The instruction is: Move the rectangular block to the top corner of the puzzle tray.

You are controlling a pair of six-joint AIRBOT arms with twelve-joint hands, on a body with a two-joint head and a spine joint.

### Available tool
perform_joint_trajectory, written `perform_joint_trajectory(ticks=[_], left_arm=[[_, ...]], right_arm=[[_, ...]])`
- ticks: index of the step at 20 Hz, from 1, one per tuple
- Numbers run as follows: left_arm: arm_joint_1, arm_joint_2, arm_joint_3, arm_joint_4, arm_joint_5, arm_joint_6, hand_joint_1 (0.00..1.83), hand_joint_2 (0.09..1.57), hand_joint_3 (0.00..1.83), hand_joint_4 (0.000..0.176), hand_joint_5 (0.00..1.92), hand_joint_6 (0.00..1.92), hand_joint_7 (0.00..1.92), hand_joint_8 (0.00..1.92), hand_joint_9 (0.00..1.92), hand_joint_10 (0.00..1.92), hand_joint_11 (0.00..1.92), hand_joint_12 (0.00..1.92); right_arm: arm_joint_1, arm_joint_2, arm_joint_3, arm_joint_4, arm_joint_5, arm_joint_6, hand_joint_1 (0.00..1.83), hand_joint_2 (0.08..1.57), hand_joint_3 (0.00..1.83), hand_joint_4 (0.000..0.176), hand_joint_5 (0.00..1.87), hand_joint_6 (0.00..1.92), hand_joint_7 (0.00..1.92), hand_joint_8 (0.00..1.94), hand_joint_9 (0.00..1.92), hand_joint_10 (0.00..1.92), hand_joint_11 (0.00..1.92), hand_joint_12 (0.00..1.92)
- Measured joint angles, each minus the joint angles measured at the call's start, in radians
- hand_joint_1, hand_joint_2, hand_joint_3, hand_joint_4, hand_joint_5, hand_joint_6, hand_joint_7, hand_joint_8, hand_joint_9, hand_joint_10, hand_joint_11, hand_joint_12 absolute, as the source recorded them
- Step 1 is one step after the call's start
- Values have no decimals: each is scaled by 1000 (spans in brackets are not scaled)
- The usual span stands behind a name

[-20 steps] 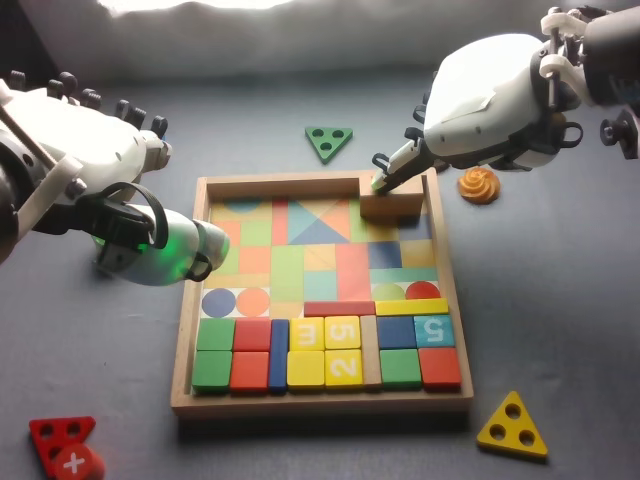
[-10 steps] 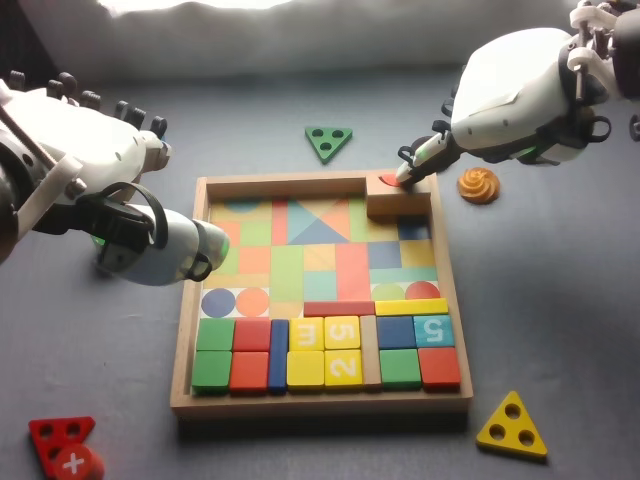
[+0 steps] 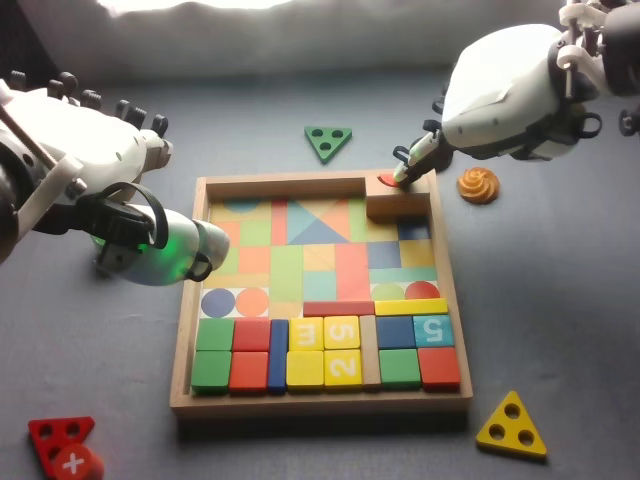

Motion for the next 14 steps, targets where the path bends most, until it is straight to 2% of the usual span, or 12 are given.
perform_joint_trajectory(ticks=[3,4,5,7,9,12,13,14], left_arm=[[0,0,0,0,0,0,0,1222,3,0,169,0,176,1,145,0,0,202],[0,0,0,0,0,0,0,1218,0,0,176,1,189,2,150,1,0,223],[0,0,0,0,0,0,0,1216,0,0,167,0,183,2,146,0,0,209],[0,0,0,0,0,0,0,1213,0,0,155,0,177,1,148,1,0,208],[0,0,0,0,0,0,0,1220,2,0,157,2,172,2,139,2,0,185],[0,0,0,0,0,0,0,1220,1,0,170,0,186,1,150,0,0,204],[0,0,0,1,0,0,0,1219,0,0,162,2,177,2,139,0,0,175],[0,0,0,1,0,0,0,1214,0,0,178,0,192,0,152,0,0,217]], right_arm=[[18,-11,0,-7,0,-8,1779,1035,356,0,443,15,1396,1941,1696,1921,1883,1921],[25,-12,0,-7,1,-9,1752,1031,360,0,417,2,1470,1941,1718,1921,1888,1921],[31,-12,0,-8,1,-9,1758,1030,360,0,443,12,1399,1941,1710,1921,1889,1921],[45,-11,0,-21,2,-10,1755,1036,356,0,473,20,1434,1941,1705,1921,1886,1921],[61,-11,0,-30,6,-10,1743,1030,350,0,421,3,1436,1941,1710,1921,1877,1921],[89,8,0,-27,33,16,1760,1034,342,0,381,1,1476,1941,1718,1921,1881,1921],[93,24,-4,-14,42,32,1762,1040,337,0,448,27,1448,1941,1705,1921,1869,1921],[92,51,-25,13,44,32,1764,1051,337,0,438,20,1455,1941,1707,1921,1875,1921]])
